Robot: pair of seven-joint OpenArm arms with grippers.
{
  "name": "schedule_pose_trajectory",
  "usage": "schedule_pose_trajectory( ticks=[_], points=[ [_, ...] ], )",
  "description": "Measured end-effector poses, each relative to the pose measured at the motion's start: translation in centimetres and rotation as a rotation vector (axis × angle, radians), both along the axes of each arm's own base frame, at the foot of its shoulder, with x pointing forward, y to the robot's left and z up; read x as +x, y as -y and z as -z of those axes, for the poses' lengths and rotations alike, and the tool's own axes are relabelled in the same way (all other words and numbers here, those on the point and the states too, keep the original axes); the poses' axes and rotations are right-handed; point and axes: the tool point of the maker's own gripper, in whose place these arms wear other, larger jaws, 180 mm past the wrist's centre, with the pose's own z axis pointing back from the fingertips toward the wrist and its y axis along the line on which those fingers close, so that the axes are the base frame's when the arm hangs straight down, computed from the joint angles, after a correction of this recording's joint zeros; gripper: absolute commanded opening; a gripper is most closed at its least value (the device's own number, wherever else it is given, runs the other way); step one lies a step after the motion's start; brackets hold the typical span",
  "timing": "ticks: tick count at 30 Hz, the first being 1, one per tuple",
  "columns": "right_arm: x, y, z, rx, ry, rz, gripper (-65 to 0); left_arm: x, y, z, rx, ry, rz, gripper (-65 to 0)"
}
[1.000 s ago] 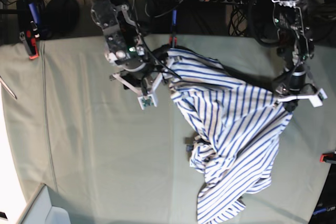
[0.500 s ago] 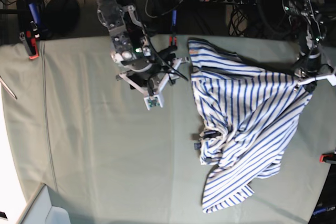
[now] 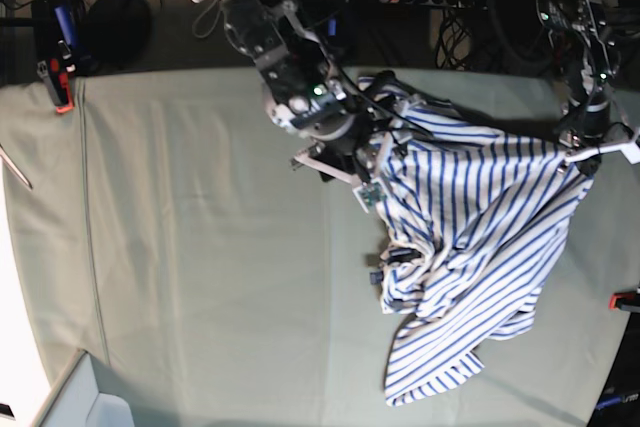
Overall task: Layout the t-shirt on the table in an organized manner, then fold the t-shirt properly
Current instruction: 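Grasp another shirt edge with the right gripper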
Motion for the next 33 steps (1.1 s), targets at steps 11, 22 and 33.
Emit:
schedule_pose_trajectory(
  ticks=[11, 22, 33],
  points=[
    [0.6, 0.7, 4.6, -0.057, -0.036, -0.01, -30.2, 0.0, 0.0, 0.0, 0.0, 0.003, -0.002, -64.9],
    [1.1, 1.9, 4.0, -0.047, -0.05, 0.027, -65.0, 1.5, 1.7, -1.6, 0.019, 0.04, 0.047, -64.9],
    [5.3, 19.8, -8.1, -0.112, 0.308, 0.383, -65.0, 6.3, 17.7, -5.7, -0.039, 0.173, 0.454, -64.6]
  ],
)
